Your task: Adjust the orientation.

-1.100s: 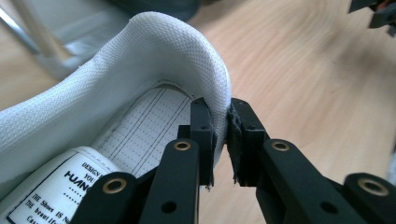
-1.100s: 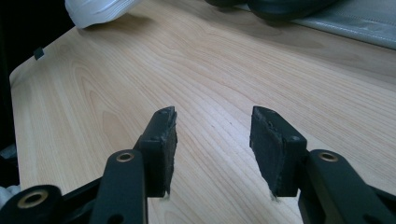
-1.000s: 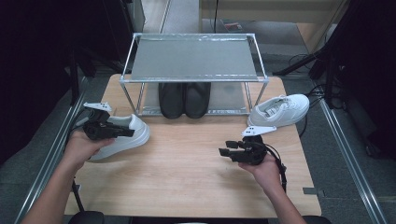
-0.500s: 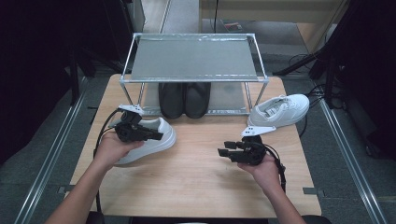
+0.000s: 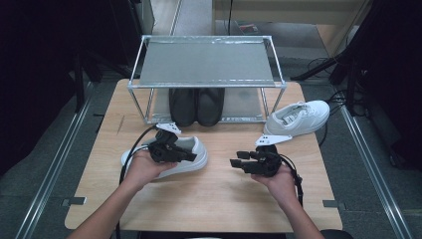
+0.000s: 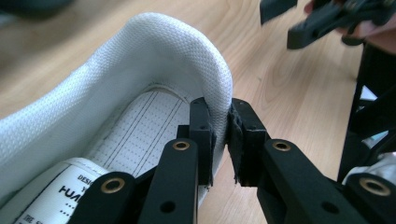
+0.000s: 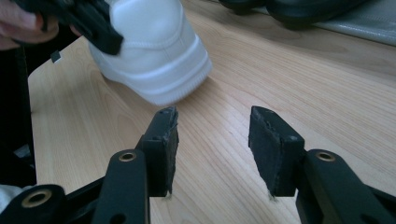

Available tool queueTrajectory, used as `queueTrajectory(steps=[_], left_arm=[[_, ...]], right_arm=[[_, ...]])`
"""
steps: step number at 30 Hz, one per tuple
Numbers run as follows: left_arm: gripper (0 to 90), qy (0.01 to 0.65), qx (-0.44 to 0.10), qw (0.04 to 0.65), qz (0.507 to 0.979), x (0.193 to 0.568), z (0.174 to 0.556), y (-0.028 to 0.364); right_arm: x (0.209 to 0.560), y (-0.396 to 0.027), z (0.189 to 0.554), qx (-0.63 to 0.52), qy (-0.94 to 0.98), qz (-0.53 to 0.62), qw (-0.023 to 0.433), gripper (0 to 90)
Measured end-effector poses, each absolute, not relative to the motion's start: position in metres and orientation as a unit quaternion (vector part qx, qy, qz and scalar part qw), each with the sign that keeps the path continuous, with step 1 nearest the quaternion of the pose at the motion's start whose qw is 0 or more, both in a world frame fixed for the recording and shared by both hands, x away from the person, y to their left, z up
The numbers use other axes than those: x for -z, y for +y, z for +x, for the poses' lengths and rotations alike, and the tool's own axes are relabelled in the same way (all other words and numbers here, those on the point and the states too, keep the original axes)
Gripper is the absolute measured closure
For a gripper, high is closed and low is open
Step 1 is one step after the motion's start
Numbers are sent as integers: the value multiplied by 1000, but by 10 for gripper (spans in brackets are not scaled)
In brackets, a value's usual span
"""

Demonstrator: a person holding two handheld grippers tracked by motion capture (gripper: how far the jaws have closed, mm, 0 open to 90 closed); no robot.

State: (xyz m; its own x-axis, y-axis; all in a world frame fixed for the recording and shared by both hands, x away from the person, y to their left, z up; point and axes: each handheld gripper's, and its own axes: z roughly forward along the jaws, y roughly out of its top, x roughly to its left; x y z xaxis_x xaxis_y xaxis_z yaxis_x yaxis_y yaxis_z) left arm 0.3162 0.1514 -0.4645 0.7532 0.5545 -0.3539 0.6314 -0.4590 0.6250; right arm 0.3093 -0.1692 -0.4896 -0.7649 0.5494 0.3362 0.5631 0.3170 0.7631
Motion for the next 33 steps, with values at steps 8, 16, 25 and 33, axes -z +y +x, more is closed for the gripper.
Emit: queueTrajectory(steps=[8, 16, 25, 33], left_arm=[[718, 350, 58, 405, 843, 472, 318, 151], [623, 359, 44, 415, 835, 465, 307, 166], [815, 370, 8, 426, 826, 451, 283, 192], [900, 429, -18, 431, 793, 461, 264, 226]], right_arm=[[490, -165, 311, 477, -811, -339, 1, 540], [487, -156, 313, 479, -815, -327, -8, 571], [488, -135, 327, 472, -820, -324, -5, 751], [488, -111, 345, 463, -828, -316, 11, 900]])
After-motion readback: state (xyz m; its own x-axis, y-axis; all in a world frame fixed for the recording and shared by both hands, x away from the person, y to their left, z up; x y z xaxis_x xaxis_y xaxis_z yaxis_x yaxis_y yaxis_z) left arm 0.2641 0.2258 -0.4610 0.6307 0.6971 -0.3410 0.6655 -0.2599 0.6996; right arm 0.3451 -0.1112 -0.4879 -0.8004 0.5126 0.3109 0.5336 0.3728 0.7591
